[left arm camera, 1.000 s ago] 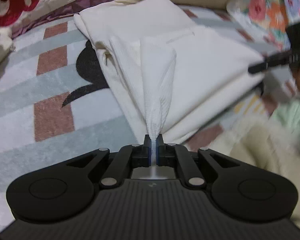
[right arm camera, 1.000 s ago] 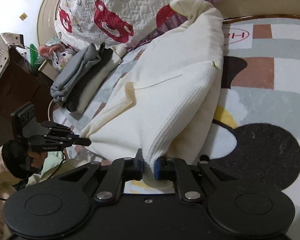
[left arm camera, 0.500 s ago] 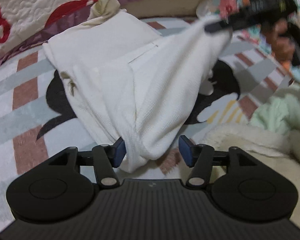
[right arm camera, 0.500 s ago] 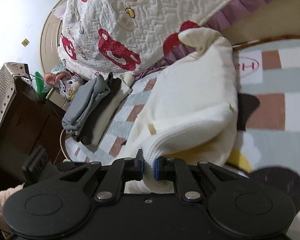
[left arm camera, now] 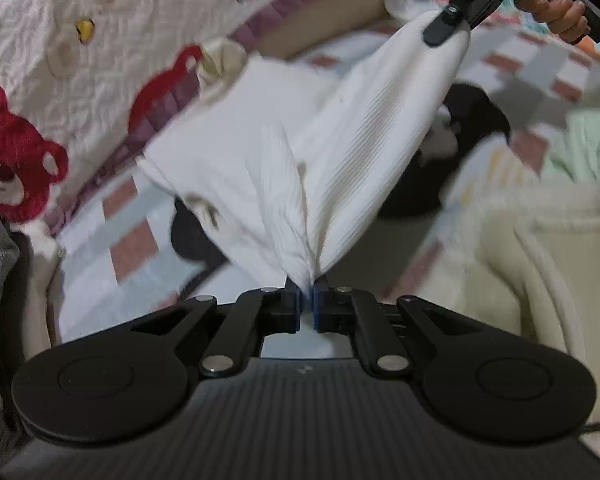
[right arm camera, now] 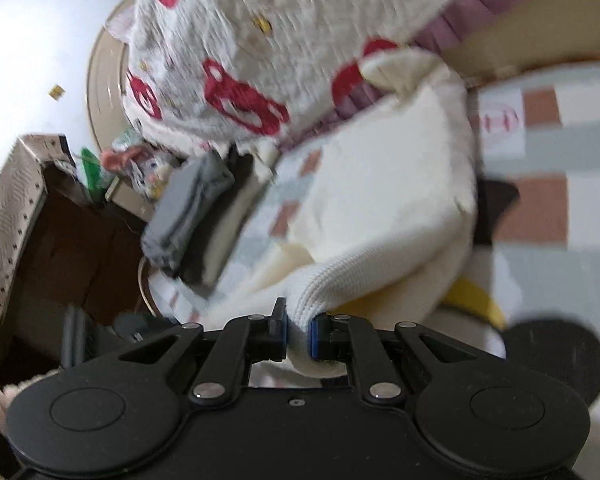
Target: Fold clothes
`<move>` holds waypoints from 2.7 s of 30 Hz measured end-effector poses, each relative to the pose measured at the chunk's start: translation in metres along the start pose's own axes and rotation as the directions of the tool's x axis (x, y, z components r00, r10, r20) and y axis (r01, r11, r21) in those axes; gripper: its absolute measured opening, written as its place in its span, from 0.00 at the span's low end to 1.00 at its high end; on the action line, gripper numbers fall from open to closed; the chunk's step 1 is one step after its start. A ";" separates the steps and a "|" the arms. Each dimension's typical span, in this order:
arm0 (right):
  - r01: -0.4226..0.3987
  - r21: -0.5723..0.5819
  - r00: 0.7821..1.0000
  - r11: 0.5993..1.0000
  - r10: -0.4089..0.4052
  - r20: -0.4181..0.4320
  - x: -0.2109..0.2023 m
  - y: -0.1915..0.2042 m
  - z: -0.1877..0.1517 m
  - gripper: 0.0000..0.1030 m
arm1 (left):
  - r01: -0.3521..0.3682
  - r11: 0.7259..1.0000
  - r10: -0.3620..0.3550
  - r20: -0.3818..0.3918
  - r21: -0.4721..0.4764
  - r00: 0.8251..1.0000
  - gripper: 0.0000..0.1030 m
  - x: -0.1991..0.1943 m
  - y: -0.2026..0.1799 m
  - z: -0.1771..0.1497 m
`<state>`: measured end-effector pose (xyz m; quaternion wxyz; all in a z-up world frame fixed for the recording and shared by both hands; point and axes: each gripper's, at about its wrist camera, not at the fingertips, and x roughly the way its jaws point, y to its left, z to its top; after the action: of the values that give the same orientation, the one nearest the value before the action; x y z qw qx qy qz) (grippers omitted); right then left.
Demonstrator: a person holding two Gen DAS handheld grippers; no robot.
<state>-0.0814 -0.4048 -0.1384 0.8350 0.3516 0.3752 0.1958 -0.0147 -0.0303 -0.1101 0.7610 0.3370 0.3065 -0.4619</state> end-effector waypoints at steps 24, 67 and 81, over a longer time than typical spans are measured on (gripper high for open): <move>0.120 -0.015 0.990 0.993 -0.120 -0.072 0.016 -0.026 -0.049 0.13 | 0.006 0.933 -0.032 -0.067 -0.359 0.997 0.06 0.083 0.034 0.029; 0.509 -0.130 0.842 0.851 -0.461 0.282 0.046 -0.026 0.004 0.00 | 0.209 0.811 -0.259 -0.015 -0.547 0.966 0.03 0.051 0.044 -0.042; 0.281 0.021 0.926 0.960 -0.276 0.258 0.028 -0.047 0.004 0.44 | 0.206 0.803 -0.126 0.179 -0.559 0.976 0.49 0.038 0.094 -0.006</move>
<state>-0.0573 -0.4212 -0.1847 0.8988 0.3106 0.3079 0.0309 0.0839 -0.0121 -0.1210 0.8022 0.0324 0.4081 -0.4345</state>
